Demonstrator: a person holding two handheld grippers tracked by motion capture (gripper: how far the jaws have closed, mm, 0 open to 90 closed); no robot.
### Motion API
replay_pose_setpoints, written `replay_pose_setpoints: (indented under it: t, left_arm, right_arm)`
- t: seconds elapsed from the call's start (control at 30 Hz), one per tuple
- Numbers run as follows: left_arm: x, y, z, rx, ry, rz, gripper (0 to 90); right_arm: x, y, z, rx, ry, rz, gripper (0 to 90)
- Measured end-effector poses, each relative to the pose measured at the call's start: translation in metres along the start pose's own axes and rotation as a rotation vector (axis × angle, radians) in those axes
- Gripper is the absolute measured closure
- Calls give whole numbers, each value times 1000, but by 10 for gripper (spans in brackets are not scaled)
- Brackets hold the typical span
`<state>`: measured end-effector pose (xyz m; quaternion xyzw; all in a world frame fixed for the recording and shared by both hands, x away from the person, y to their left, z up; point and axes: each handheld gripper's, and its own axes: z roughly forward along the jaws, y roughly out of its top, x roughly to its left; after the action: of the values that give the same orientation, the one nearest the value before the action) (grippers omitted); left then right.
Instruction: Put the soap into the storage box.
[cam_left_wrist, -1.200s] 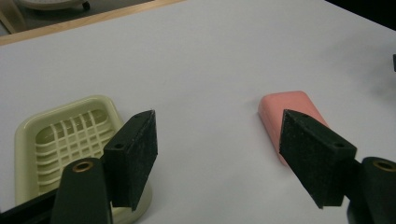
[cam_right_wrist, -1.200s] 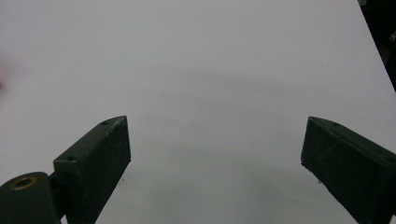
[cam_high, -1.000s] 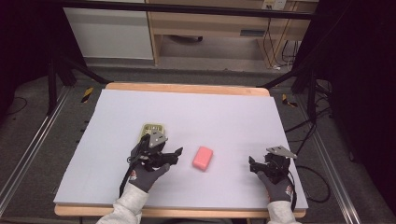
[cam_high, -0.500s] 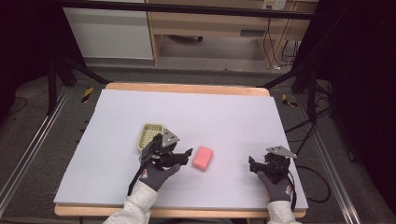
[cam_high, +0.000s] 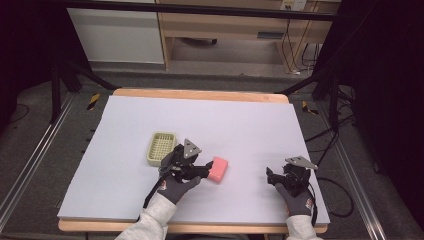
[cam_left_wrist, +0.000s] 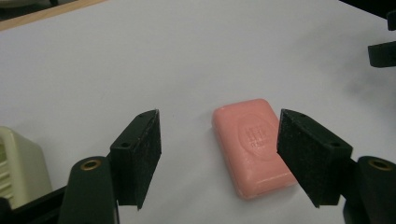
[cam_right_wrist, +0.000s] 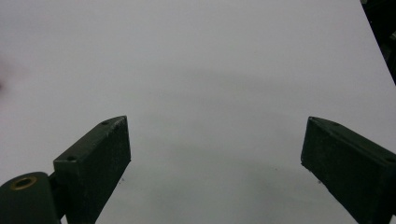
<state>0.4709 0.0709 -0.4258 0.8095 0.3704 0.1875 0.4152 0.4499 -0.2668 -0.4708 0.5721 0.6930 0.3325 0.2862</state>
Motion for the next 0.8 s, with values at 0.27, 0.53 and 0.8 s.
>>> replay_pose_setpoints:
  t: [0.27,0.53,0.8]
  left_arm:
    - [-7,2,10,13,-16,6,301]
    - [-15,2,20,23,-28,2,299]
    - [-22,1,33,43,-43,8,292]
  right_arm:
    - [0,0,0,1,0,3,85]
    - [0,0,0,1,0,2,85]
    - [0,0,0,2,-1,6,85]
